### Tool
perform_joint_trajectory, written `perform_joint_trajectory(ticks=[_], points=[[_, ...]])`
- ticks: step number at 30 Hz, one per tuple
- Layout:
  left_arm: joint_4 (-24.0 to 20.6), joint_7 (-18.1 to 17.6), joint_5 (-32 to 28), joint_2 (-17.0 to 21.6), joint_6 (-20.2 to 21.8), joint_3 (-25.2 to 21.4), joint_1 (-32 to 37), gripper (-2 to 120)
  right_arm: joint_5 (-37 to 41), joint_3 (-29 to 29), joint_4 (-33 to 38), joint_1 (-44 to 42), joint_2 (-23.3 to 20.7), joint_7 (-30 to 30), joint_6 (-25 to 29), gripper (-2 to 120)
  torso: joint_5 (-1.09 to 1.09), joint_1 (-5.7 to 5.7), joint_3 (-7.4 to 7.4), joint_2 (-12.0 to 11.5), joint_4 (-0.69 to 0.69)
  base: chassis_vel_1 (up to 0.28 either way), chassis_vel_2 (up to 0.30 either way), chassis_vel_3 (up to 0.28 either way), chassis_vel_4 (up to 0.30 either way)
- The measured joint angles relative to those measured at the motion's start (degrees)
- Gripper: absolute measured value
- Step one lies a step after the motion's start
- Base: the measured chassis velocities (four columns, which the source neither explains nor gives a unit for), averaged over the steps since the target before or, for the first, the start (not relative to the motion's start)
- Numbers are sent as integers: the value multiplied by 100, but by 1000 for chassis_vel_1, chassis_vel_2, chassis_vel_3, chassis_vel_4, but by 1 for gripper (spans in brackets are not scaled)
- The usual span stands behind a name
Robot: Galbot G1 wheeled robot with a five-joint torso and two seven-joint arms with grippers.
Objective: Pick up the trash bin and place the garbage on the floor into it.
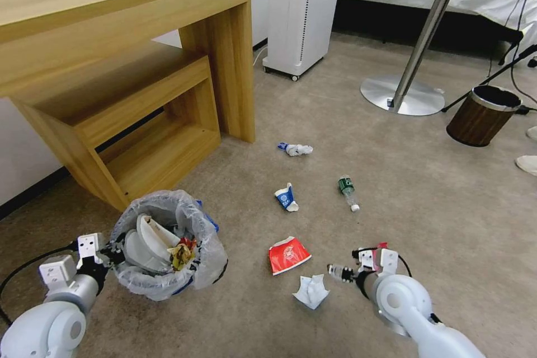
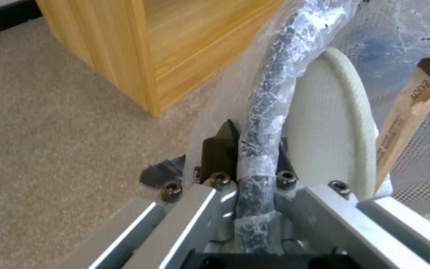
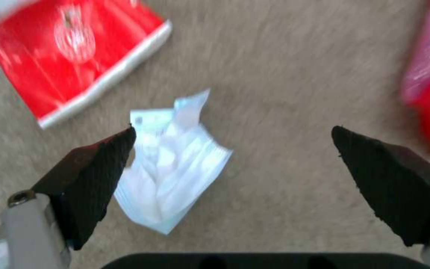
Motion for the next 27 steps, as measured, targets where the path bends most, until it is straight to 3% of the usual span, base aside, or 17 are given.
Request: perform_joint_trajectory(ticks=[15,24,27], points=[[34,-16,3,-80,2,7,-22,0,-420,-849,-1340,823,633,-123,117,99,-1,0,0,0,1,0,0,0,0],[30,-23,4,-83,-1,-11,-14,0,-634,-1039,-1677,944,778,-236,201,94,-1,0,0,0,0,0,0,0,0],[2,-25,1,-88,-22,-19,-5,0,-790,-1111,-1805,949,782,-325,275,76,-1,0,0,0,0,0,0,0,0]])
